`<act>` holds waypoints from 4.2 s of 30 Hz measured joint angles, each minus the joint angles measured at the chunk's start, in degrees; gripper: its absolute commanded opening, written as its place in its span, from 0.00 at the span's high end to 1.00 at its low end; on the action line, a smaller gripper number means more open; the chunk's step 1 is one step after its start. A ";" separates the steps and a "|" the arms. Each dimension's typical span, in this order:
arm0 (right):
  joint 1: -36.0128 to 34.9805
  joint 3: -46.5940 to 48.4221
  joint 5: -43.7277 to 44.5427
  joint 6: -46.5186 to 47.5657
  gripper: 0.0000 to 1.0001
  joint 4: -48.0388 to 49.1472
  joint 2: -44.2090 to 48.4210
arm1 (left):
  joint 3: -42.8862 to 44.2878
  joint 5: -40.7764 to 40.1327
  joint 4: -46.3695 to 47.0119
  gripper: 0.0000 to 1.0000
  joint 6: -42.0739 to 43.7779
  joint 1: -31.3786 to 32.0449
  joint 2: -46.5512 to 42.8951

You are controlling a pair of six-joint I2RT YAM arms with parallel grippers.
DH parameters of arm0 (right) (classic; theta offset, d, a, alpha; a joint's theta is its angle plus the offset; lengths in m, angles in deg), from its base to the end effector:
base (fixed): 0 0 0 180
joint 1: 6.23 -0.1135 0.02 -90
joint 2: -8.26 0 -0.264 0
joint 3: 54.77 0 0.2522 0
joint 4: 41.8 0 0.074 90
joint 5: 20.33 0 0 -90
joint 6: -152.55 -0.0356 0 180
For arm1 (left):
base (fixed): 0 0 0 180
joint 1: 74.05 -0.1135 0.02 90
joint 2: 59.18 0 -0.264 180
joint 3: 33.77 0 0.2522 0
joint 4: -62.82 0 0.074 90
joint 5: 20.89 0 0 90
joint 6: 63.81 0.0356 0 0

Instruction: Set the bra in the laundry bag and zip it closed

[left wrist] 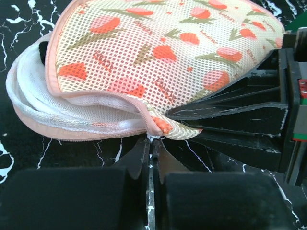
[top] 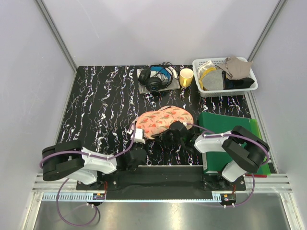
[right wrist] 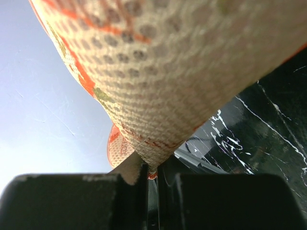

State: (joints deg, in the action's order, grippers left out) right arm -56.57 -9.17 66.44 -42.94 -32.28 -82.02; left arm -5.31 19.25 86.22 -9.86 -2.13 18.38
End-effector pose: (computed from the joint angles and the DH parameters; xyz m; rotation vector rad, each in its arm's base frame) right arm 0.1837 0.2247 0.1371 1.1999 2.3819 1.3686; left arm 0.0928 -0.1965 0.1386 0.0540 1.8748 -0.4232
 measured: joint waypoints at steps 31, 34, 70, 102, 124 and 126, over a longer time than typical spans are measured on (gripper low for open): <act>12.33 3.54 -11.39 44.50 0.33 -22.80 5.86 | -1.16 27.39 -11.02 1.00 -2.89 -2.14 -7.78; 11.96 -1.27 -11.28 42.62 0.33 -23.52 12.11 | 0.59 30.14 -7.69 1.00 -3.82 -2.97 -3.93; 16.41 5.09 -17.88 56.68 0.79 -19.67 2.34 | -4.79 39.12 -20.83 1.00 -12.66 -18.23 -19.21; 9.79 -6.25 -12.17 33.55 0.95 -1.75 2.03 | 1.79 42.99 -9.01 1.00 -20.96 -13.16 -1.64; 17.03 15.58 -15.69 56.43 0.44 -23.02 -5.38 | -3.15 46.80 -22.93 1.00 -16.59 -25.09 -17.46; 17.03 15.61 -15.65 56.83 0.38 -24.26 -5.46 | -2.82 46.86 -22.05 1.00 -17.88 -21.66 -15.61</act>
State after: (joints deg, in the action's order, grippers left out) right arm -39.55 6.44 50.80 13.89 -56.54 -87.48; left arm -8.13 66.11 64.17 -27.74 -23.79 2.77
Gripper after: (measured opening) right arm 0.544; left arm 0.013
